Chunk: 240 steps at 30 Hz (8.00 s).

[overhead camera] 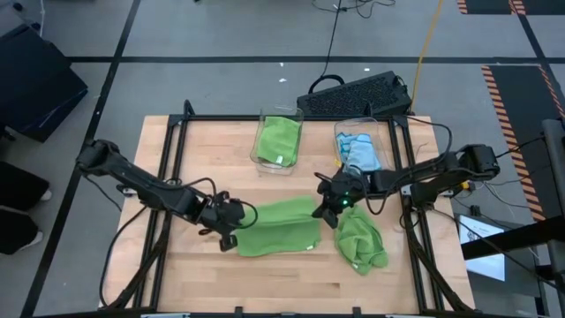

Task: Fold microfiber towels
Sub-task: Fold the top green microfiber towel

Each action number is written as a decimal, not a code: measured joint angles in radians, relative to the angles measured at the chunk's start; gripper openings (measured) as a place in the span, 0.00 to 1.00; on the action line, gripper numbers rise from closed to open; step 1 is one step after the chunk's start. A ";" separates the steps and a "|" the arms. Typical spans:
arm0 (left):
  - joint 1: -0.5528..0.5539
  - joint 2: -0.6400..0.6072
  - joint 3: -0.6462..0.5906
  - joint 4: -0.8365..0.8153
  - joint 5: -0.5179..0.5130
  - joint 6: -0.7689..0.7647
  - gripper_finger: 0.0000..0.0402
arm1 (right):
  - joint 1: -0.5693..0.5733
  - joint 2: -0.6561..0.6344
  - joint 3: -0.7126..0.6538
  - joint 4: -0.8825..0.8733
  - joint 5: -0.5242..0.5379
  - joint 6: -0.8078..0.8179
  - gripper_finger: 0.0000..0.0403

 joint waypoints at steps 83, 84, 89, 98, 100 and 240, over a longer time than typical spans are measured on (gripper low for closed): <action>-0.031 0.245 -0.061 0.608 0.190 -0.492 0.10 | 0.094 0.304 -0.107 0.711 0.111 -0.078 0.10; -0.025 0.214 -0.062 0.563 0.147 -0.483 0.10 | 0.091 0.304 -0.107 0.714 0.110 -0.083 0.09; -0.001 0.107 -0.062 0.319 -0.097 -0.454 0.10 | 0.074 0.304 -0.107 0.677 0.135 -0.098 0.06; 0.153 0.104 -0.064 0.093 0.045 -0.188 0.38 | 0.018 0.292 -0.107 0.678 0.008 0.109 0.06; 0.206 0.104 -0.064 0.055 0.109 -0.173 0.47 | 0.016 0.274 -0.107 0.693 -0.030 0.151 0.06; 0.173 -0.066 -0.050 -0.107 0.101 0.200 0.01 | -0.173 0.143 0.100 0.130 -0.145 -0.446 0.00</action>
